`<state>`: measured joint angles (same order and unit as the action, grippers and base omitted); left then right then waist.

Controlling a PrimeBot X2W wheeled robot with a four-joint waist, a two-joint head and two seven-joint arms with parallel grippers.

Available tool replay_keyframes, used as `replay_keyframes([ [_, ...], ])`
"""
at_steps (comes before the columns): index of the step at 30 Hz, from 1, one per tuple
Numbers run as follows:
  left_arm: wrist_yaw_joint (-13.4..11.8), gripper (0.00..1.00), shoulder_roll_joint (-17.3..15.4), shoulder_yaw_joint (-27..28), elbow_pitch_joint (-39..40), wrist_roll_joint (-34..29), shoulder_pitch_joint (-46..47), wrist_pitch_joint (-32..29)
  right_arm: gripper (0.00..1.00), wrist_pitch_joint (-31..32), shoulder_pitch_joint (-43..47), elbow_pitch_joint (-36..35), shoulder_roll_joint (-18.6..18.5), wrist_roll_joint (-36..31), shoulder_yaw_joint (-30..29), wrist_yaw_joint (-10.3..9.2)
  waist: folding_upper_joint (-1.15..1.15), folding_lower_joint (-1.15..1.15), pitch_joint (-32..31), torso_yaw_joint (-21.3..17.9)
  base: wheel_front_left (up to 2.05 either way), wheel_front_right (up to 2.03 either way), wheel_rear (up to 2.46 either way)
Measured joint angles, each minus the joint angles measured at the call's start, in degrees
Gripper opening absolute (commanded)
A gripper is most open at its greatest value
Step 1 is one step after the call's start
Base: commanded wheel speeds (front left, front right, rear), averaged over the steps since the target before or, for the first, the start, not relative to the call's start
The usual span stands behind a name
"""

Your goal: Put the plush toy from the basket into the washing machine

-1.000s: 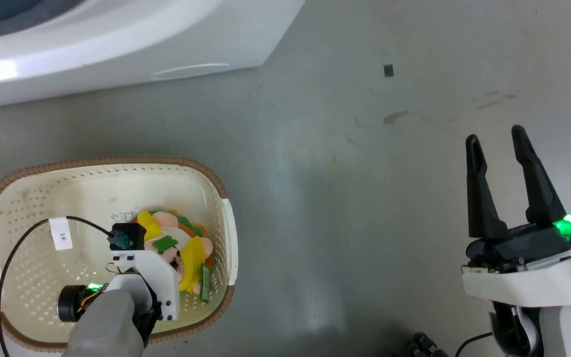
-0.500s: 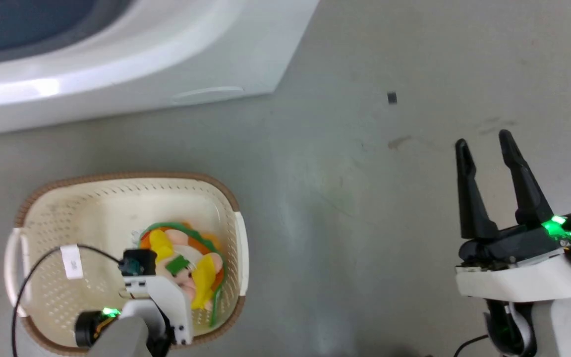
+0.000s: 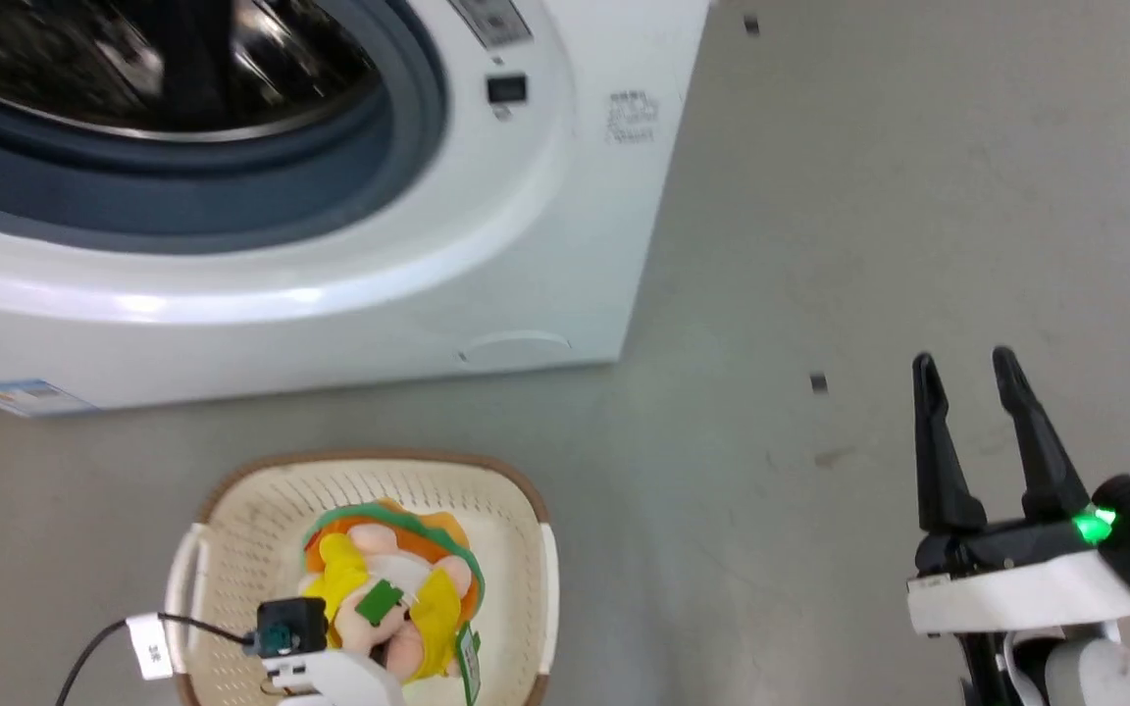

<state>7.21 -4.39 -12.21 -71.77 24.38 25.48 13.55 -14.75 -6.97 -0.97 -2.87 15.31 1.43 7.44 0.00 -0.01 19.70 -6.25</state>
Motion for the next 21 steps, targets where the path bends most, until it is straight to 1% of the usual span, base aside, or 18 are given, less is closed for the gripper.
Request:
replay_keyframes([
  [5,0.0,0.0,-0.1,-1.1,5.4,-0.1,-3.9,0.8,1.0,0.0,2.4,0.5,0.0,-0.4,-0.7,0.0,0.0,0.0,-5.7,2.1,0.0,0.0,0.0],
  [9,0.0,0.0,-0.5,-1.4,12.5,-0.7,-8.2,1.1,1.0,0.0,4.1,0.6,0.0,-0.8,-1.3,0.0,0.0,0.0,-9.4,3.6,0.0,0.0,0.0],
  [16,0.0,0.0,-0.4,-0.1,25.7,-1.7,-15.7,1.1,1.0,0.0,7.3,0.8,0.0,-0.8,-2.2,0.0,0.0,0.0,-14.3,5.9,0.0,0.0,0.0],
  [21,0.0,0.0,-0.4,1.7,37.8,-3.8,-19.0,1.1,1.0,0.0,8.9,0.8,0.0,-0.7,-2.2,0.0,0.0,0.0,-16.2,6.8,0.0,0.0,0.0],
])
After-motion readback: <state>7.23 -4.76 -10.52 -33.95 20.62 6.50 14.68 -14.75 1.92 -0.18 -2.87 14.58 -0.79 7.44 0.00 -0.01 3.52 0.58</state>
